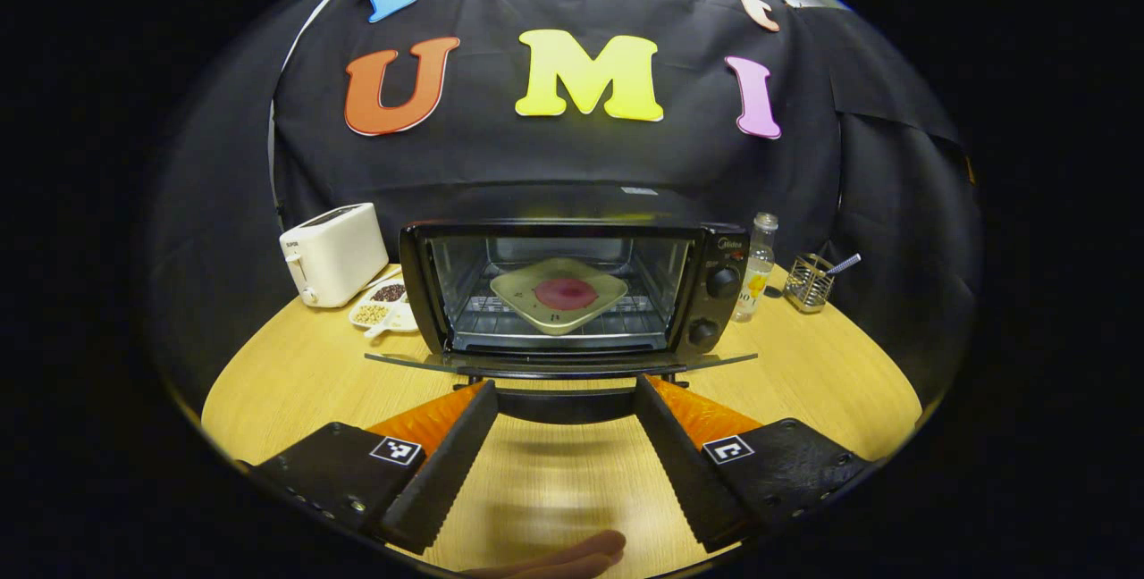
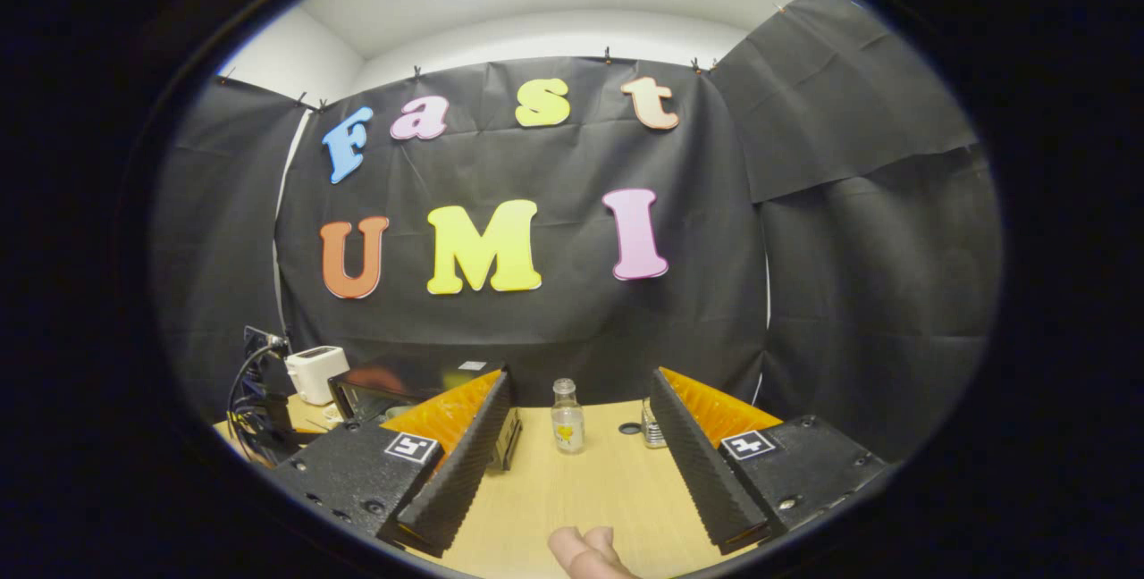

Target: Open the electric oven with the left hand, put the food in, and close the electric oven.

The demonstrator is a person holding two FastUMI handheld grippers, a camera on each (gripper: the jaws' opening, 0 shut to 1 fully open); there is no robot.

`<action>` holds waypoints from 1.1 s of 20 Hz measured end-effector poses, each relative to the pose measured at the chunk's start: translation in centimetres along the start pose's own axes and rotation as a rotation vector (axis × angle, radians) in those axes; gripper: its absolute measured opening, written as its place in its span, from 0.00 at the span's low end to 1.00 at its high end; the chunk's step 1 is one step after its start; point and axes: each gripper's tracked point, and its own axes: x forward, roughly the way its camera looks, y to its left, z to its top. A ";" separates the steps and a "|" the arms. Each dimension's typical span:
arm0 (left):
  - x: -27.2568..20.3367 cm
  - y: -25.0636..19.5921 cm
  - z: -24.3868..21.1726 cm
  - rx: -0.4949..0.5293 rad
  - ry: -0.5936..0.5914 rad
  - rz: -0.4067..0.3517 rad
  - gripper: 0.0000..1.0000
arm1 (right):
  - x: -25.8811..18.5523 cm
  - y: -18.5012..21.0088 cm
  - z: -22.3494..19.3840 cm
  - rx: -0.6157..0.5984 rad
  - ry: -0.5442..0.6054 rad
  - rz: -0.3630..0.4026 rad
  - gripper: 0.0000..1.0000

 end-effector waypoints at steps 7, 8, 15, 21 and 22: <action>1.0 0.6 2.8 -0.017 -0.054 -0.023 0.98 | -2.2 0.1 0.7 0.013 -0.011 -0.004 0.95; 1.1 0.7 3.2 -0.012 -0.060 -0.022 0.98 | -2.7 0.1 0.8 0.016 -0.011 -0.002 0.95; 3.4 1.0 6.6 -0.009 -0.108 -0.034 0.98 | -6.0 0.4 2.3 0.034 -0.045 -0.001 0.94; 2.7 2.5 7.8 -0.040 -0.126 0.022 0.97 | -10.4 -0.1 2.6 0.035 -0.058 -0.005 0.95; 1.8 2.6 7.9 -0.037 -0.128 0.028 0.96 | -11.1 -0.4 2.6 0.031 -0.065 -0.011 0.95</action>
